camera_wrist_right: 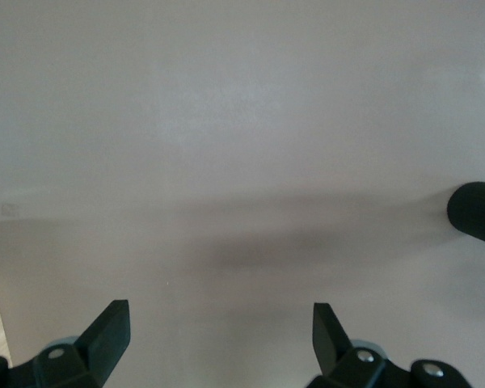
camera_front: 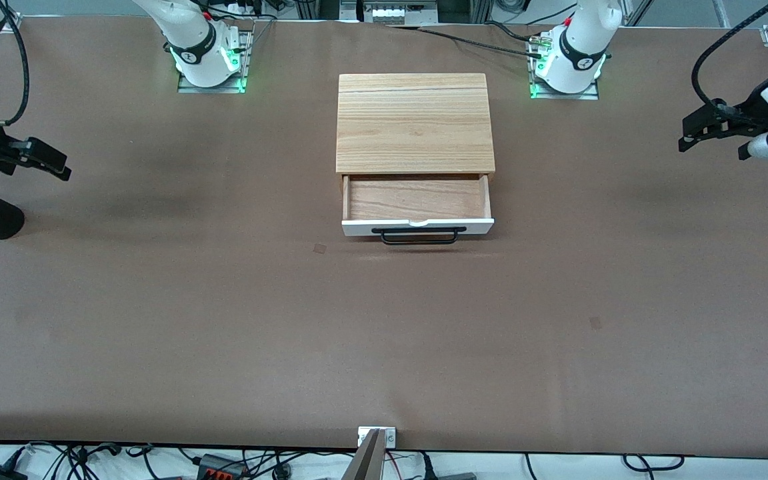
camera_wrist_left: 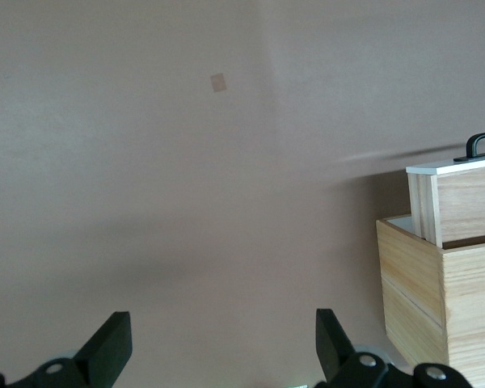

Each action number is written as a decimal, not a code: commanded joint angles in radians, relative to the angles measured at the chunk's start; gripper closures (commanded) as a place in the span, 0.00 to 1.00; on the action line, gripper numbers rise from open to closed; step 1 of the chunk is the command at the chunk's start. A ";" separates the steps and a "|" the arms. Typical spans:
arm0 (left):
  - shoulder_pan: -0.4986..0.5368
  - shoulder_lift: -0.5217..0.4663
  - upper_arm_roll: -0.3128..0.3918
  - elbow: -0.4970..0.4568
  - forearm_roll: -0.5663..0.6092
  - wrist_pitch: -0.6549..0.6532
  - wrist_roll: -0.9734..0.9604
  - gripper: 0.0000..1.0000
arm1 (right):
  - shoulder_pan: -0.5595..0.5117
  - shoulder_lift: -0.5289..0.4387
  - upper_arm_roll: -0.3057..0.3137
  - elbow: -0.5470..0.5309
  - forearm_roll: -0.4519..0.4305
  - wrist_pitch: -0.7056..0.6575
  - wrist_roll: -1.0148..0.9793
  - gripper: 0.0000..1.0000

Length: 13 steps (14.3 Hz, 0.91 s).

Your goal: Pull top drawer with both arms simultaneously

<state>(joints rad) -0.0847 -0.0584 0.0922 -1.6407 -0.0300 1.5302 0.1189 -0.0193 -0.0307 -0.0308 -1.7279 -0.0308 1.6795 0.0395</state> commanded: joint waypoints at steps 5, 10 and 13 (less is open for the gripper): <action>-0.044 0.011 0.057 0.015 0.016 -0.013 -0.011 0.00 | 0.002 -0.012 0.005 0.021 0.000 -0.003 -0.012 0.00; -0.043 0.022 0.060 0.021 0.024 -0.030 -0.015 0.00 | 0.036 -0.012 0.006 0.018 -0.009 0.006 -0.018 0.00; -0.041 0.026 0.064 0.029 0.024 -0.033 -0.013 0.00 | 0.036 -0.012 0.005 0.016 -0.009 0.011 -0.020 0.00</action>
<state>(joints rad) -0.1105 -0.0445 0.1414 -1.6411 -0.0300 1.5210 0.1185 0.0150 -0.0383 -0.0241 -1.7147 -0.0303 1.6840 0.0322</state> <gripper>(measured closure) 0.000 0.000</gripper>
